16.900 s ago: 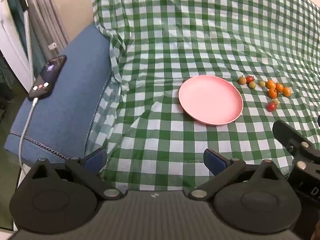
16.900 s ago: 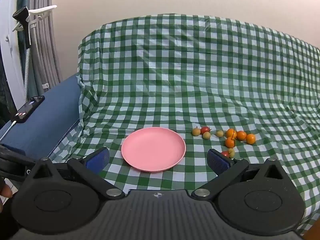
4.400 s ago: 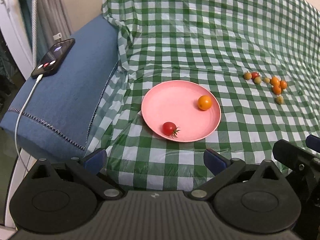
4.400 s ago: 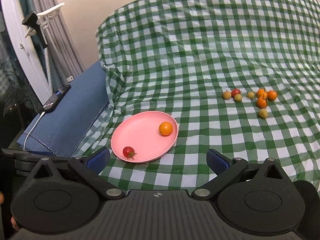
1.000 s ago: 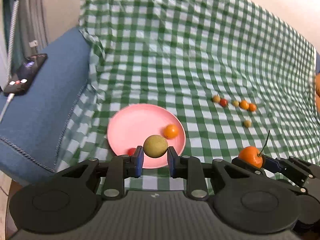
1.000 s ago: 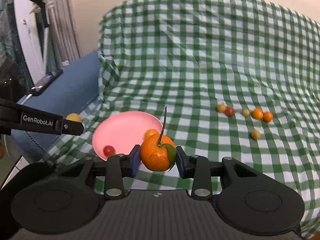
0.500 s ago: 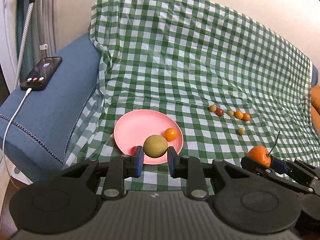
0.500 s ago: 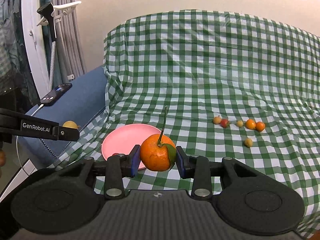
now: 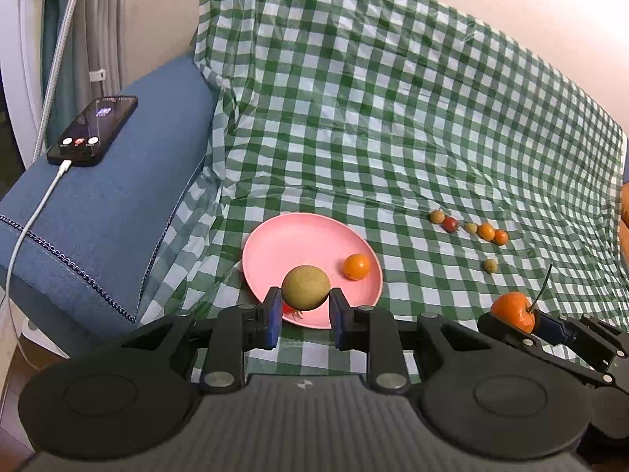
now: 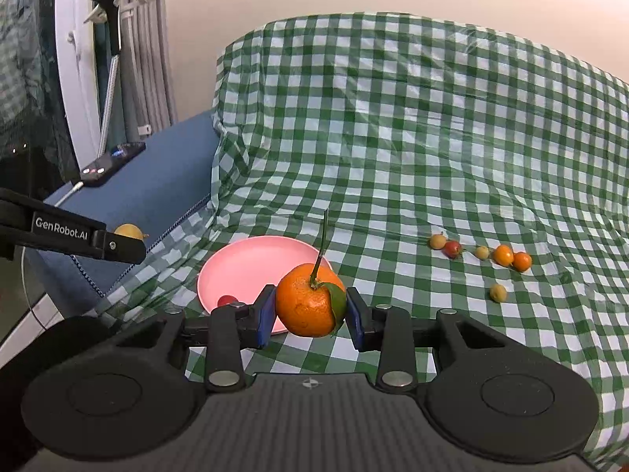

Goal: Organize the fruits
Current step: 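Carry the yellow tomato and leafy mandarin over the pink plate with both tools, then lower both fruits onto the pink plate and open both tools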

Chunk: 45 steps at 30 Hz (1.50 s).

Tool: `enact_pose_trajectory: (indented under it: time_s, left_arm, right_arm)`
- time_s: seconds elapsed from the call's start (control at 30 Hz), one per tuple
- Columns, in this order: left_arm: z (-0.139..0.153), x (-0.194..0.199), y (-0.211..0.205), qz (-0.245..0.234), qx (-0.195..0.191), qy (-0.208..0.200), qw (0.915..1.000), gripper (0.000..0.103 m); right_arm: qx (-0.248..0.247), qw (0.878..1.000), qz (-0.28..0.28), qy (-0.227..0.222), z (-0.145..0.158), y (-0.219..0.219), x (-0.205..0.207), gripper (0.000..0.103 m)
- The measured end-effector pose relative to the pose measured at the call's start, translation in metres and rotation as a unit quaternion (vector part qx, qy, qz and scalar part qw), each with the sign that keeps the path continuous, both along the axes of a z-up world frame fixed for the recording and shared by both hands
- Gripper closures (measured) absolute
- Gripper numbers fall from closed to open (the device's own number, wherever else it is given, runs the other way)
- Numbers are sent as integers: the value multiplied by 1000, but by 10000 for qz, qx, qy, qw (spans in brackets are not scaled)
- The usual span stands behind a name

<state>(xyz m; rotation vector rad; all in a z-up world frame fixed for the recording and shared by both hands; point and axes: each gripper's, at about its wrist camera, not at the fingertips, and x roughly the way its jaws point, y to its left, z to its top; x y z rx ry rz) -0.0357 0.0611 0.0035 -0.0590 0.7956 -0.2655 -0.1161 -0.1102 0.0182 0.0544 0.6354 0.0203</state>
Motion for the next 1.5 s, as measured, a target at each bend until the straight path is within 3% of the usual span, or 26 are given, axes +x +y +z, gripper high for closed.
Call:
enact_pose_trajectory:
  time_s: [0.4, 0.77, 1.17, 1.2, 1.23, 1.3, 1.37, 1.5]
  left_arm:
    - [-28, 61, -7, 51, 142, 279, 9995, 75]
    - [-83, 132, -37, -88, 455, 845, 9953, 75]
    - [-134, 175, -51, -267, 812, 1265, 9883, 73]
    - [-135, 176, -52, -309, 811, 1260, 9882, 62]
    - [-135, 176, -52, -320, 825, 1221, 9886, 37]
    - [-128, 173, -50, -148, 887, 1023, 9907, 7]
    - [-115, 166, -45, -34, 794, 743, 9941, 4]
    - [-91, 143, -30, 247, 685, 643, 9953, 0]
  right_arm:
    - [109, 9987, 278, 407, -31, 16, 64, 65]
    - [92, 9943, 349, 999, -85, 22, 132, 65]
    - [85, 9877, 434, 1499, -129, 24, 163, 64]
    - [82, 9873, 448, 1523, -129, 24, 163, 64]
    - [93, 9876, 459, 1498, -128, 24, 164, 63]
    - [62, 9895, 456, 1371, -122, 23, 166, 41]
    - [22, 9920, 410, 1192, -112, 22, 164, 26]
    - [-10, 9931, 492, 1066, -88, 21, 149, 14]
